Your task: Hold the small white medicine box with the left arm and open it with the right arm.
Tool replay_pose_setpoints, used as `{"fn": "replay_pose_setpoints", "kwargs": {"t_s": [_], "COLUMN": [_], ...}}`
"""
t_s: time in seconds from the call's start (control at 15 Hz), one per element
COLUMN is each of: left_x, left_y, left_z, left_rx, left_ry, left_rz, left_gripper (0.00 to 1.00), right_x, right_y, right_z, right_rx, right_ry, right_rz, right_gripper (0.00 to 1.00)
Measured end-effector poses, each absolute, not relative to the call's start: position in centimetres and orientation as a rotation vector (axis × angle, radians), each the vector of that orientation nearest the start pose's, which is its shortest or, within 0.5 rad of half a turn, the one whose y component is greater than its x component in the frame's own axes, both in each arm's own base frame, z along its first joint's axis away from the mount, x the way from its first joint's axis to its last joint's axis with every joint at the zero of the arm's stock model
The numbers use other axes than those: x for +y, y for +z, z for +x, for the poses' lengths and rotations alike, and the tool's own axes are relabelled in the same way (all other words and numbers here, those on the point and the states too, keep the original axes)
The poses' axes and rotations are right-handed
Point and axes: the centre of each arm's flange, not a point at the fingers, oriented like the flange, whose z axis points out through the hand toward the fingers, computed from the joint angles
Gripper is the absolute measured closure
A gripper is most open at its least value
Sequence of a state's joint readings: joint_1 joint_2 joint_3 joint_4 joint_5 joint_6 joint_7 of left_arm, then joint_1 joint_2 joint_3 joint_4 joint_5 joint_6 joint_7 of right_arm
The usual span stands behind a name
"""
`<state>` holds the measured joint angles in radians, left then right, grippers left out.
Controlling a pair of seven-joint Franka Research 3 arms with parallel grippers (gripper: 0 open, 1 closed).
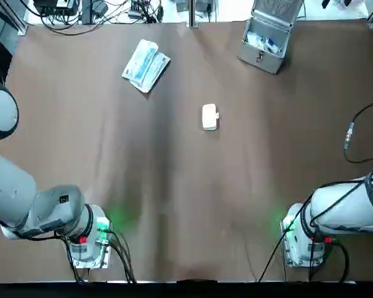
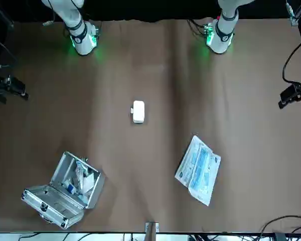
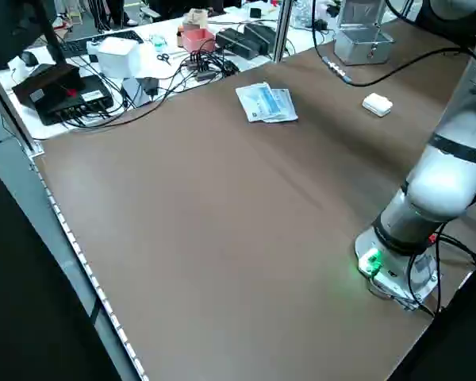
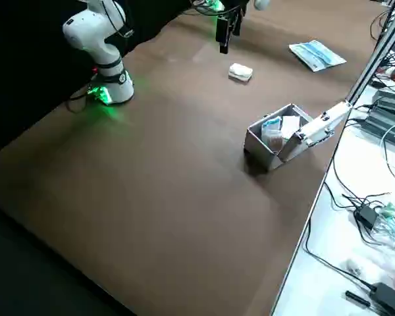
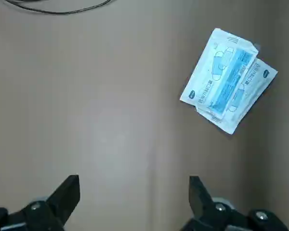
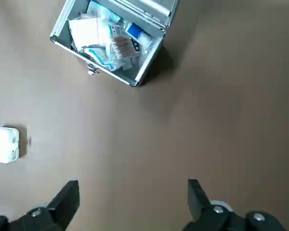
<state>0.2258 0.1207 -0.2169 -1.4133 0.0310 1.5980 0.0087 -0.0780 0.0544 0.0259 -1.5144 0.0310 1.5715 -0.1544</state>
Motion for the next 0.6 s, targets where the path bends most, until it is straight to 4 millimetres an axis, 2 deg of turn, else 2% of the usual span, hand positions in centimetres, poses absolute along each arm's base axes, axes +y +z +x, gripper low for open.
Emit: {"fn": "replay_pose_setpoints", "kwargs": {"t_s": [0.33, 0.6], "left_x": [2.3, 2.4], "left_y": [63.2, 61.8], "left_z": [59.5, 60.2], "left_rx": [-0.017, -0.015], "left_ry": [-0.101, -0.072], "left_rz": [-3.134, -3.141], "left_gripper": [0.00, 0.00], "right_x": [-2.7, -2.7], "right_y": [62.1, 62.0], "right_z": [57.1, 57.1], "right_rx": [-0.159, -0.160], "right_ry": [-0.009, -0.007], "right_rz": [-3.106, -3.105], "right_gripper": [0.01, 0.01]}}
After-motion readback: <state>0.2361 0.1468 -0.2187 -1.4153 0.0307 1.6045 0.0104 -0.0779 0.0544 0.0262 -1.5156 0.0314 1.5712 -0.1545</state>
